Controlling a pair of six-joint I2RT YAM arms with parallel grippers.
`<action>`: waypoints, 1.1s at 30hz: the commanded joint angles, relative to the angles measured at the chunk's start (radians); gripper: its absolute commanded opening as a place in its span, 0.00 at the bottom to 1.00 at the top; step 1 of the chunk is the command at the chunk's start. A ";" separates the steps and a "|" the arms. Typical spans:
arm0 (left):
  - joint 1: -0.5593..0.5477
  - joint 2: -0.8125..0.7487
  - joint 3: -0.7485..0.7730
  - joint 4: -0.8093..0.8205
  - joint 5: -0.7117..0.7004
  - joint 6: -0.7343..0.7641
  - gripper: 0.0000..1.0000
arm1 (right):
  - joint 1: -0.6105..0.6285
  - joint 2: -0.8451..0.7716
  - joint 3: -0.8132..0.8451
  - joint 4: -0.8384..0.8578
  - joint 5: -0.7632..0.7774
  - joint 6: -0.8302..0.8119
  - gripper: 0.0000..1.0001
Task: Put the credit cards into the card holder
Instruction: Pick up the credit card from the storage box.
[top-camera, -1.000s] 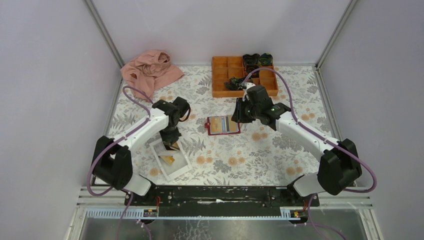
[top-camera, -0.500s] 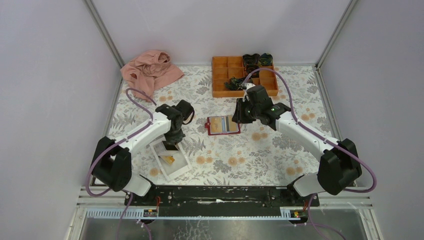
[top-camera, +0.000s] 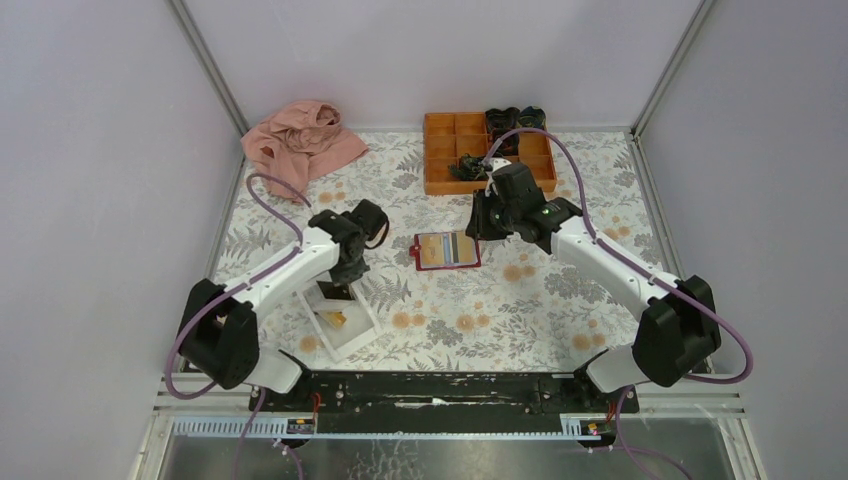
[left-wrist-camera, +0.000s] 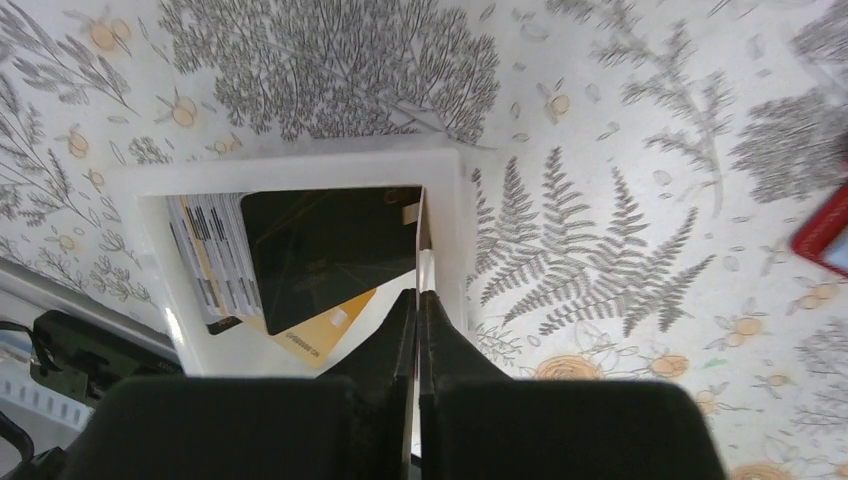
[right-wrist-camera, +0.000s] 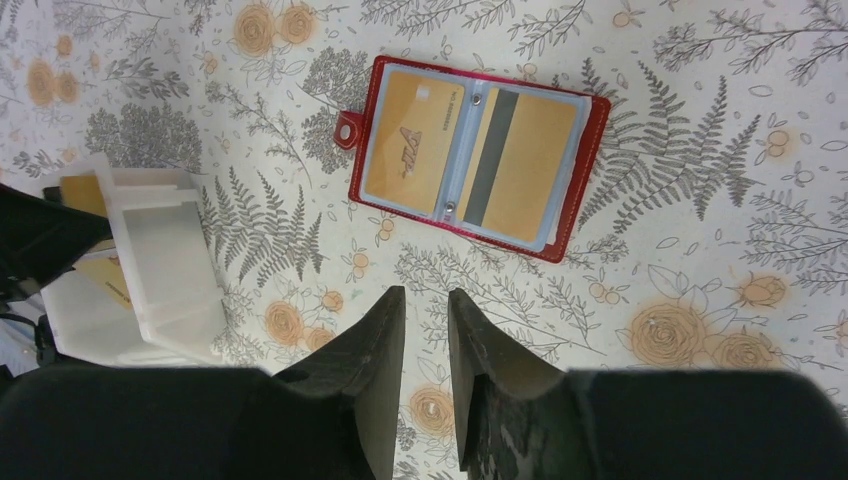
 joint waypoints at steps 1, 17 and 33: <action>-0.004 -0.059 0.114 -0.032 -0.148 0.000 0.00 | 0.006 -0.002 0.067 -0.026 0.061 -0.036 0.29; -0.008 -0.349 0.097 0.523 -0.043 0.051 0.00 | 0.005 -0.135 0.038 0.090 -0.073 0.085 0.30; -0.017 -0.417 -0.358 1.361 0.162 -0.155 0.00 | -0.121 -0.087 -0.336 0.994 -0.441 1.085 0.36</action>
